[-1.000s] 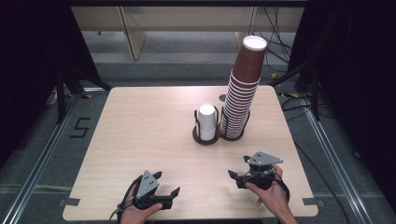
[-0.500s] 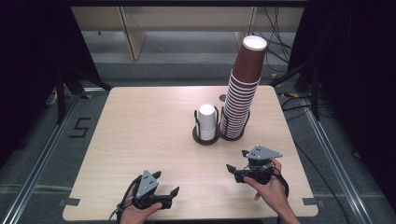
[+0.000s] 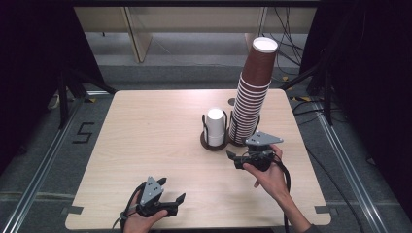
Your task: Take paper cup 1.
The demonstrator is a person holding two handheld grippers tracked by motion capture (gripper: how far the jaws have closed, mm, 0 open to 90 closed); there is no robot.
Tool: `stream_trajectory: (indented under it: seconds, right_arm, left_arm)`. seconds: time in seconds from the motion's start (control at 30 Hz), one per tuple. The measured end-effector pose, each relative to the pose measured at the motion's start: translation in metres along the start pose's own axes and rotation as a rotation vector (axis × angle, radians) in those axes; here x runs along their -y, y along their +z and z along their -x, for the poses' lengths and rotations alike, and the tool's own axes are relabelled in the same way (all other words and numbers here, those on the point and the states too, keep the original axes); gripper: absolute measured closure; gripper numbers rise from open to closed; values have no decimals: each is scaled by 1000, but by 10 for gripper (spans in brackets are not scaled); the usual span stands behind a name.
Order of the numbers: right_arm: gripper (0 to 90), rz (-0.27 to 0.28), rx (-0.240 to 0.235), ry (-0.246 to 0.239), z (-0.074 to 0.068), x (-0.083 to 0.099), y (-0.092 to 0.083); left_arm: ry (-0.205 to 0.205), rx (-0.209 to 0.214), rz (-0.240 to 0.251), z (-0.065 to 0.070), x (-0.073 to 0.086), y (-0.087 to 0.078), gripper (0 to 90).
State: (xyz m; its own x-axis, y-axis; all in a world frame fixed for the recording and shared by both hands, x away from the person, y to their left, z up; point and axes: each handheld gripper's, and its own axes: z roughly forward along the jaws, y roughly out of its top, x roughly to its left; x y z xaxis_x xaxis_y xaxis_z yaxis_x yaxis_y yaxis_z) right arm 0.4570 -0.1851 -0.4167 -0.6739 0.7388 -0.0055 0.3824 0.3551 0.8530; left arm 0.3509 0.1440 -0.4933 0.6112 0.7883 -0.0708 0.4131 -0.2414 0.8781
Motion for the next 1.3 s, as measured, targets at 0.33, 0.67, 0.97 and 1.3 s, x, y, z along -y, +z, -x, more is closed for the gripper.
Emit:
stream_trajectory:
  seconds: [0.33,0.67,0.97,1.3]
  right_arm:
    - [294,22,4,-1,-5,-26,18]
    - [309,56,66,34,-1,-51,40]
    - [309,52,133,69,-3,-70,64]
    - [275,24,219,73,-5,-82,86]
  left_arm:
    - [4,-1,-1,-3,1,0,148]
    - [6,1,-1,-2,1,0,148]
    - [4,13,4,-1,0,0,148]
    - [11,10,-2,0,0,-1,148]
